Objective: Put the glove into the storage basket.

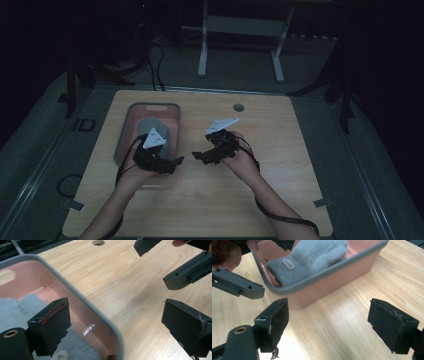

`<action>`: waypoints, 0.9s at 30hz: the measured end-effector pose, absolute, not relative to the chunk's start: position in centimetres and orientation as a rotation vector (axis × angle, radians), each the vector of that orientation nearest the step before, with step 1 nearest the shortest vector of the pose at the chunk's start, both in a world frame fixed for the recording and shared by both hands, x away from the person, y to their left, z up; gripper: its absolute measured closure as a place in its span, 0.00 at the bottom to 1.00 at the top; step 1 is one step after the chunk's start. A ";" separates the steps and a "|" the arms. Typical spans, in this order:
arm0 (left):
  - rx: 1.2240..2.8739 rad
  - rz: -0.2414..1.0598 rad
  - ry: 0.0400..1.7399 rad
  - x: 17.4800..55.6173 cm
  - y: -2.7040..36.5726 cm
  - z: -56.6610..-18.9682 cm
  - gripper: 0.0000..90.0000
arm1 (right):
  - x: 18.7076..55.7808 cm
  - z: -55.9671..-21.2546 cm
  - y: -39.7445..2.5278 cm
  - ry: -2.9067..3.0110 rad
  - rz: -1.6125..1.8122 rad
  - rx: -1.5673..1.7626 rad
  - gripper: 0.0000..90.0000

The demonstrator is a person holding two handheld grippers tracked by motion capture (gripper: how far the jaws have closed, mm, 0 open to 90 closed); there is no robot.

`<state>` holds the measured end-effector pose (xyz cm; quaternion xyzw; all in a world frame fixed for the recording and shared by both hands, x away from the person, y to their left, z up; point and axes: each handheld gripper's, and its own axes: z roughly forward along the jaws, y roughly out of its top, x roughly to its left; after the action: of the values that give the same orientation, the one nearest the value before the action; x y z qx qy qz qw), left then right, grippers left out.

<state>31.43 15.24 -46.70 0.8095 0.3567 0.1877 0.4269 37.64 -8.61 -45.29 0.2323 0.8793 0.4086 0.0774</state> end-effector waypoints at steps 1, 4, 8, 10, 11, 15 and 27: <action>2.023 0.468 0.879 31.2 14.8 -46.8 0.09 | 37.5 -45.5 -9.1 2.636 1.220 0.696 0.19; 2.012 0.463 0.847 30.6 14.0 -47.1 0.09 | 37.0 -46.1 -10.6 2.637 1.212 0.689 0.19; 2.028 0.452 0.785 30.1 12.6 -47.7 0.09 | 36.8 -47.2 -12.5 2.616 1.203 0.710 0.19; 2.026 0.440 0.764 30.1 12.0 -48.2 0.09 | 36.8 -47.6 -13.3 2.613 1.190 0.715 0.19; 2.016 0.446 0.751 30.0 11.7 -48.5 0.09 | 36.8 -47.8 -13.7 2.611 1.196 0.725 0.19; 2.026 0.406 0.707 29.8 10.6 -49.4 0.09 | 36.3 -48.6 -15.2 2.621 1.179 0.719 0.19; 2.060 0.306 0.663 29.1 7.5 -52.7 0.09 | 34.3 -51.8 -20.3 2.634 1.175 0.722 0.16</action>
<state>29.05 7.55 -52.65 0.8369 0.2694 0.1242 0.4600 34.32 -20.32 -51.83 0.2419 0.8828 0.3938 0.0840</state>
